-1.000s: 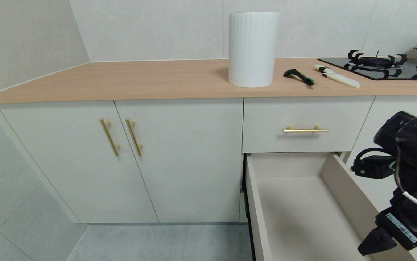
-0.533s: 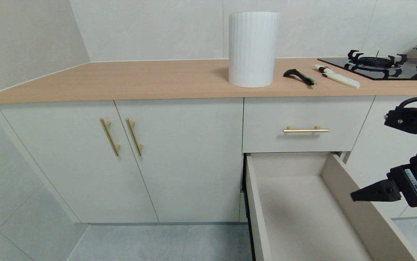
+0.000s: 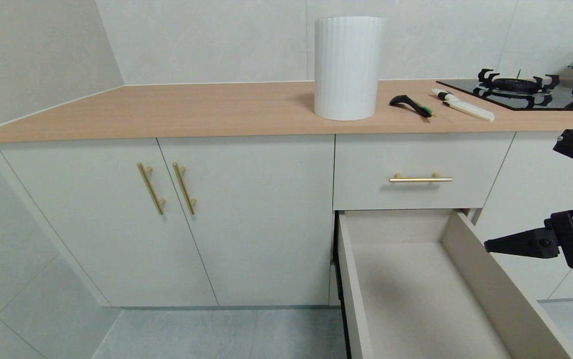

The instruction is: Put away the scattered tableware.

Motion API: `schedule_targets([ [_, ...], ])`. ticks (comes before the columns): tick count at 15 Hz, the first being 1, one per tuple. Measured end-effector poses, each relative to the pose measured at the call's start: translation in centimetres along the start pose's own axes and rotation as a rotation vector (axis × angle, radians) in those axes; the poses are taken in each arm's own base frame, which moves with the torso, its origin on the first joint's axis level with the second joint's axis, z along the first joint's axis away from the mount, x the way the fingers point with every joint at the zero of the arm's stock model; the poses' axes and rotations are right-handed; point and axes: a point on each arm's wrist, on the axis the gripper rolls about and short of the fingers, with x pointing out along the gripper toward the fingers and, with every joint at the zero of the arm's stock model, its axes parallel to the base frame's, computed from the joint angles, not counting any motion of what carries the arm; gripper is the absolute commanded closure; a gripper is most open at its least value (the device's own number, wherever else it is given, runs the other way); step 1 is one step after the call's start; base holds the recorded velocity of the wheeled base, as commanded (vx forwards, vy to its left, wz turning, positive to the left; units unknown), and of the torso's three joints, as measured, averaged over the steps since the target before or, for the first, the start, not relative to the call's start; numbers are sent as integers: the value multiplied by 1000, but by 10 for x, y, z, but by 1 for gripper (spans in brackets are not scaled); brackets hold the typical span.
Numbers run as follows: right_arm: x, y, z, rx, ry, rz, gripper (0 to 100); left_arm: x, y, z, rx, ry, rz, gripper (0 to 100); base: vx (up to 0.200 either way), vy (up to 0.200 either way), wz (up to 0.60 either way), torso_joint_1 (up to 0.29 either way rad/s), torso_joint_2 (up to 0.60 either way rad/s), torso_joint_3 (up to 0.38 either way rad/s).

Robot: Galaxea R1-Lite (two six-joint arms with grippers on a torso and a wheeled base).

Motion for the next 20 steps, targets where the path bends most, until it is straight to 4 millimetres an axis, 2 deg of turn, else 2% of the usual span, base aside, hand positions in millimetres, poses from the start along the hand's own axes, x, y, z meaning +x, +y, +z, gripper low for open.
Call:
schedule_targets([
  [5, -2, 0, -1, 0, -50, 8, 0, 0, 0, 0, 1, 0, 0, 0, 0, 0, 0, 0, 0, 0],
  [9, -13, -1, -4, 0, -83, 13, 0, 0, 0, 0, 0, 1, 0, 0, 0, 0, 0, 30, -234, -301],
  [15, -15, -1, -4, 0, -99, 16, 0, 0, 0, 0, 0, 0, 1, 0, 0, 0, 0, 99, -506, -342],
  [17, -12, 0, 2, -6, -137, 21, 0, 0, 0, 0, 0, 0, 1, 0, 0, 0, 0, 141, -471, -322],
  [20, 8, -4, 26, -38, -229, -3, 0, 0, 0, 0, 0, 0, 0, 0, 0, 0, 0, 162, -473, -320],
])
